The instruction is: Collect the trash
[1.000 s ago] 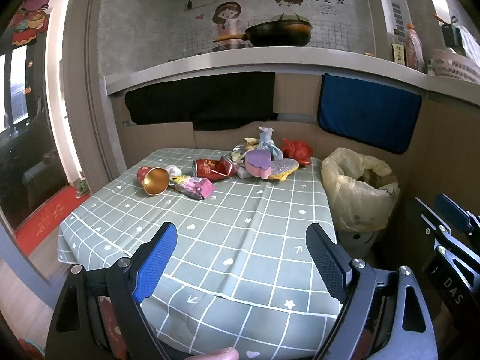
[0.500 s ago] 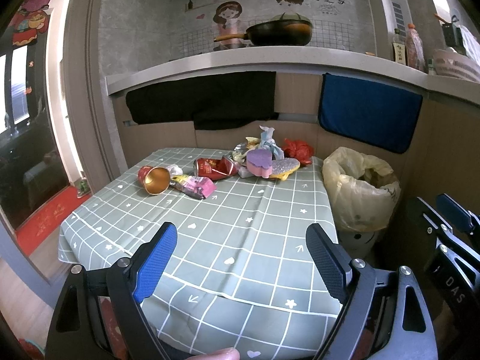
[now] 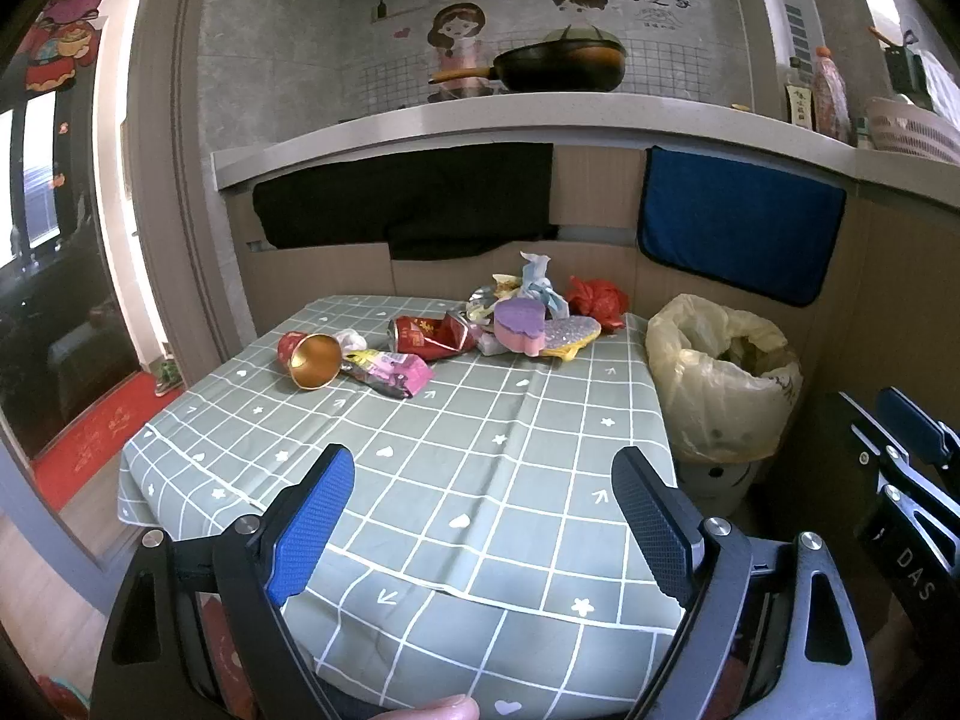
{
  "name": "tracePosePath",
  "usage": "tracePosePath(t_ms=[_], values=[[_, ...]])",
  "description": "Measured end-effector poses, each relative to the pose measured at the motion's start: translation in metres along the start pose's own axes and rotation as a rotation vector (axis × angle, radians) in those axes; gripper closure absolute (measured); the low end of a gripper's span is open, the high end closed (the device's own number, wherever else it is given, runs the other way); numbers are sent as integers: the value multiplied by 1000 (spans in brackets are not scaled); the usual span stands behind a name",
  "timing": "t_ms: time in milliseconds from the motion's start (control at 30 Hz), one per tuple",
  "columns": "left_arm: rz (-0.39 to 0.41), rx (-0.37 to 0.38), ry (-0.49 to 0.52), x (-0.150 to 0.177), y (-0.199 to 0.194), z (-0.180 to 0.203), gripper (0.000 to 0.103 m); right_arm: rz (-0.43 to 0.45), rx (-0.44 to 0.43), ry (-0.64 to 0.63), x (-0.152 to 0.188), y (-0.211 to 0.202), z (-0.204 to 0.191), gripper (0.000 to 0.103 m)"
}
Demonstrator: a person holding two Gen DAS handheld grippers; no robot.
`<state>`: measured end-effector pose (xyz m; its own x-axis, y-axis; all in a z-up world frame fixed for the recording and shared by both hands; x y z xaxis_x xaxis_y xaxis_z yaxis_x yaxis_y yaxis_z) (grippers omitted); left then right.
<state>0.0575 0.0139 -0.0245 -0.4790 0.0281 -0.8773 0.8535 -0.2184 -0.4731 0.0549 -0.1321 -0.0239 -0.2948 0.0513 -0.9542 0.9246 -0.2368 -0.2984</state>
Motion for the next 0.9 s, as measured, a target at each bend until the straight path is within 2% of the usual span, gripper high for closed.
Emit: tracePosePath(t_ms=[367, 633, 833, 900], values=[[-5, -7, -6, -1, -1, -8, 15, 0, -2, 1, 0, 1, 1, 48], [14, -39, -20, -5, 3, -17, 15, 15, 1, -7, -6, 4, 0, 48], [78, -86, -31, -33, 7, -48, 15, 45, -31, -5, -36, 25, -14, 48], [102, -103, -35, -46, 10, -63, 15, 68, -51, -21, -56, 35, -29, 48]])
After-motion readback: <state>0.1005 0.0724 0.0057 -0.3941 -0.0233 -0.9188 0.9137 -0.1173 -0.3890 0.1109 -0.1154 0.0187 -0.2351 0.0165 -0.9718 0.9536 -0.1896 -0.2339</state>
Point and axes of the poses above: each gripper's, at about its wrist camera, not at the fingertips, and y roughly the way its jaws point, z to its right, x to its underside, the point moved 7 cm from there along y, roughly the way its jaws point, and after that the axes turned 14 degrees about x, right-handed, at the moved point
